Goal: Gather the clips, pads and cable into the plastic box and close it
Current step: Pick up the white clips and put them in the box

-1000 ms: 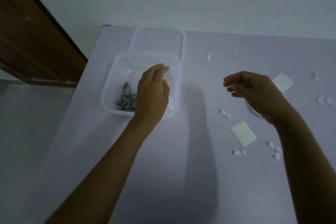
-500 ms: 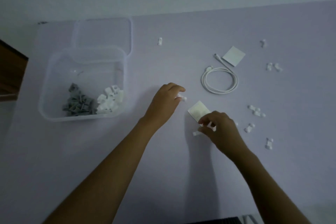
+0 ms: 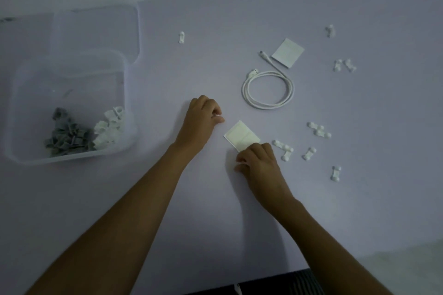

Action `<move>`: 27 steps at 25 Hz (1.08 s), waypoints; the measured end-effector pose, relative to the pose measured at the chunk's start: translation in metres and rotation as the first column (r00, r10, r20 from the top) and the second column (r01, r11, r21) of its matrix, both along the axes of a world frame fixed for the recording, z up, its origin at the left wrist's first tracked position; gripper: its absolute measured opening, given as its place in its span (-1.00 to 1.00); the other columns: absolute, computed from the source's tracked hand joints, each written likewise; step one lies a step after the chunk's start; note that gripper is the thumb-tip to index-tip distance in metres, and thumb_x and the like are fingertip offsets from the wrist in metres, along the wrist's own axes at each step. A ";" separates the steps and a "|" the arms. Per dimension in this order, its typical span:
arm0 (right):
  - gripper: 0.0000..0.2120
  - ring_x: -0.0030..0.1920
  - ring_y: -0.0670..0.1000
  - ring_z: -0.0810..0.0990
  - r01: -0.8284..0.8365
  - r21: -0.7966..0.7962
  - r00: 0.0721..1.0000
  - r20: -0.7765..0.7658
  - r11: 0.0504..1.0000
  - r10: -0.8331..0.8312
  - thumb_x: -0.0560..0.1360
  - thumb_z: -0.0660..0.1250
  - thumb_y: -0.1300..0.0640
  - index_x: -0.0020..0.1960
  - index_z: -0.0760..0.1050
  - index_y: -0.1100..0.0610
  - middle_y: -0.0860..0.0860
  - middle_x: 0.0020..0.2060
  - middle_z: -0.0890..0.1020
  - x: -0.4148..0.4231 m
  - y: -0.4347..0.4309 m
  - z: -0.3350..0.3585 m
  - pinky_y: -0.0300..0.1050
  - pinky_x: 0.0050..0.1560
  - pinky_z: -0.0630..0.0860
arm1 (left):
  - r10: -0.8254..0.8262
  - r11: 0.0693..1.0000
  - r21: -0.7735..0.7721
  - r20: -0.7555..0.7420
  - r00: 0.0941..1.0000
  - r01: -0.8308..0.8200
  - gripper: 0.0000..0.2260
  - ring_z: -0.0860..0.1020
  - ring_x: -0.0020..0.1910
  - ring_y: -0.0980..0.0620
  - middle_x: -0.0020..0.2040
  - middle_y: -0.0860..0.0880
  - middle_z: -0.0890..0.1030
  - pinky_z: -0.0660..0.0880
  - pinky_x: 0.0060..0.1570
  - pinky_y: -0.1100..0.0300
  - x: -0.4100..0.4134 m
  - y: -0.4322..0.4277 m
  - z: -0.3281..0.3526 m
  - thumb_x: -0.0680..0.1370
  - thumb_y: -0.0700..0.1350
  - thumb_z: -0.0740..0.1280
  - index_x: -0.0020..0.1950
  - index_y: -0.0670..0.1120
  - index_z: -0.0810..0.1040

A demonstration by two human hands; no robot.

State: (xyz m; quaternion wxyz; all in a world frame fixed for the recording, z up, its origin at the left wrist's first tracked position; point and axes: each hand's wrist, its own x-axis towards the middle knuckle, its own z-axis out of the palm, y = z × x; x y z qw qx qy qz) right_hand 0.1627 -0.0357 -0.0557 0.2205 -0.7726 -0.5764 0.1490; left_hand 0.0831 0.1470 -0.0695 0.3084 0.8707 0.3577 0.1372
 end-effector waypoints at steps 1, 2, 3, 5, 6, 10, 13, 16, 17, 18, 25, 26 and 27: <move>-0.96 -0.09 0.02 0.42 0.069 0.003 0.992 -0.103 0.998 -0.068 0.45 0.36 0.18 -0.14 0.55 0.15 0.05 -0.14 0.58 0.004 -0.001 0.007 -0.29 -0.08 0.27 | 0.029 1.000 0.002 0.015 0.999 -0.029 -0.89 0.42 -0.08 -0.07 -0.10 -0.15 0.51 0.43 -0.08 0.11 0.000 -0.002 0.000 0.44 -0.22 0.40 -0.14 -0.20 0.49; -0.98 -0.11 -0.04 0.44 0.184 -0.021 0.955 -0.235 0.983 -0.184 0.47 0.36 0.17 -0.14 0.54 0.11 -0.01 -0.15 0.57 0.010 -0.004 0.015 -0.37 -0.11 0.25 | 0.058 0.998 -0.010 0.032 0.998 -0.058 -0.90 0.42 -0.09 -0.06 -0.11 -0.16 0.52 0.41 -0.08 0.14 -0.001 -0.005 0.002 0.46 -0.23 0.39 -0.13 -0.20 0.48; -0.95 -0.15 -0.11 0.47 0.298 -0.068 0.881 -0.365 0.952 -0.301 0.47 0.36 0.19 -0.15 0.51 0.07 -0.08 -0.19 0.56 0.017 -0.008 0.023 -0.43 -0.14 0.30 | 0.083 0.996 -0.044 0.043 0.996 -0.081 -0.91 0.43 -0.10 -0.04 -0.11 -0.16 0.53 0.41 -0.07 0.14 -0.001 -0.009 0.005 0.49 -0.23 0.36 -0.12 -0.19 0.46; -0.89 -0.24 -0.18 0.56 0.468 -0.151 0.695 -0.545 0.871 -0.468 0.48 0.37 0.21 -0.15 0.49 0.03 -0.13 -0.25 0.60 0.037 -0.017 0.033 -0.44 -0.16 0.42 | 0.116 0.986 -0.128 0.073 0.991 -0.106 -0.94 0.49 -0.12 -0.01 -0.14 -0.13 0.55 0.48 -0.05 0.08 0.003 -0.020 0.017 0.54 -0.22 0.29 -0.07 -0.18 0.43; -0.87 -0.26 -0.14 0.59 0.525 -0.177 0.613 -0.600 0.832 -0.514 0.49 0.34 0.24 -0.15 0.49 0.02 -0.09 -0.27 0.62 0.048 -0.023 0.034 -0.33 -0.14 0.49 | 0.127 0.979 -0.169 0.094 0.987 -0.110 -0.96 0.51 -0.14 0.00 -0.15 -0.10 0.55 0.49 -0.05 0.07 0.009 -0.028 0.024 0.56 -0.22 0.26 -0.05 -0.16 0.41; -0.70 -0.28 -0.10 0.49 0.612 -0.182 0.537 -0.619 0.770 -0.573 0.50 0.10 0.38 -0.09 0.47 0.03 -0.02 -0.20 0.57 0.094 -0.040 0.035 -0.25 -0.19 0.44 | 0.034 0.940 -0.341 0.093 0.995 0.000 -0.81 0.47 -0.17 0.01 -0.12 -0.06 0.50 0.40 -0.17 0.20 0.042 -0.069 0.041 0.57 -0.24 0.07 0.12 -0.06 0.38; -0.86 -0.12 -0.10 0.47 0.382 -0.092 0.866 -0.310 0.919 -0.391 0.54 0.23 0.29 -0.01 0.52 0.13 -0.04 -0.05 0.48 0.117 -0.052 0.033 -0.51 -0.13 0.31 | -0.239 0.948 -0.219 -0.004 0.971 0.232 -0.78 0.48 0.02 -0.04 0.03 -0.11 0.50 0.42 0.04 0.12 0.060 -0.090 0.032 0.56 -0.24 0.19 0.18 -0.15 0.47; -0.78 0.07 0.01 0.48 0.089 -0.160 0.975 -0.188 0.983 -0.119 0.43 0.43 0.20 0.07 0.55 0.13 -0.05 0.03 0.44 0.133 -0.062 0.021 -0.26 0.05 0.35 | -0.371 0.909 -0.253 -0.125 0.920 0.332 -0.73 0.47 0.13 -0.07 0.13 -0.11 0.49 0.42 0.16 0.01 0.073 -0.094 0.025 0.50 -0.14 0.35 0.18 -0.15 0.51; -0.75 0.10 0.05 0.47 0.036 -0.173 0.979 -0.193 0.984 -0.070 0.40 0.46 0.19 0.07 0.56 0.13 -0.02 0.05 0.47 0.136 -0.063 0.017 -0.21 0.07 0.35 | -0.381 0.904 -0.259 -0.131 0.915 0.339 -0.73 0.47 0.12 -0.07 0.11 -0.12 0.50 0.42 0.15 0.01 0.077 -0.095 0.025 0.47 -0.15 0.38 0.16 -0.16 0.53; -0.75 0.09 0.08 0.47 0.010 -0.176 0.981 -0.190 0.984 -0.044 0.38 0.48 0.19 0.05 0.58 0.14 0.02 0.05 0.49 0.138 -0.064 0.015 -0.18 0.05 0.36 | -0.383 0.906 -0.247 -0.132 0.914 0.344 -0.74 0.48 0.09 -0.08 0.09 -0.12 0.51 0.42 0.14 0.02 0.081 -0.098 0.024 0.45 -0.17 0.39 0.13 -0.17 0.55; -0.92 -0.12 0.09 0.48 -0.118 -0.070 0.992 -0.054 0.990 0.115 0.40 0.44 0.25 -0.13 0.56 0.19 0.08 -0.15 0.55 0.144 -0.062 0.005 -0.14 -0.14 0.48 | -0.310 0.948 -0.121 -0.137 0.941 0.295 -0.91 0.47 -0.07 -0.09 -0.08 -0.16 0.53 0.40 -0.02 0.03 0.091 -0.100 0.015 0.45 -0.25 0.38 -0.07 -0.21 0.53; -0.95 -0.12 0.04 0.44 -0.064 -0.054 0.993 -0.098 0.996 0.059 0.42 0.42 0.25 -0.13 0.55 0.18 0.04 -0.17 0.53 0.144 -0.062 0.009 -0.26 -0.10 0.44 | -0.283 0.957 -0.104 -0.142 0.948 0.271 -0.92 0.46 -0.04 -0.10 -0.06 -0.17 0.52 0.39 0.00 0.05 0.091 -0.101 0.015 0.48 -0.25 0.35 -0.06 -0.22 0.52; -0.97 -0.14 -0.03 0.41 0.037 -0.051 0.980 -0.191 0.998 -0.046 0.45 0.38 0.24 -0.13 0.54 0.16 -0.01 -0.19 0.51 0.146 -0.063 0.015 -0.41 -0.10 0.37 | -0.250 0.967 -0.093 -0.146 0.957 0.238 -0.93 0.45 -0.01 -0.11 -0.03 -0.17 0.51 0.38 0.02 0.08 0.091 -0.102 0.018 0.51 -0.23 0.32 -0.03 -0.22 0.51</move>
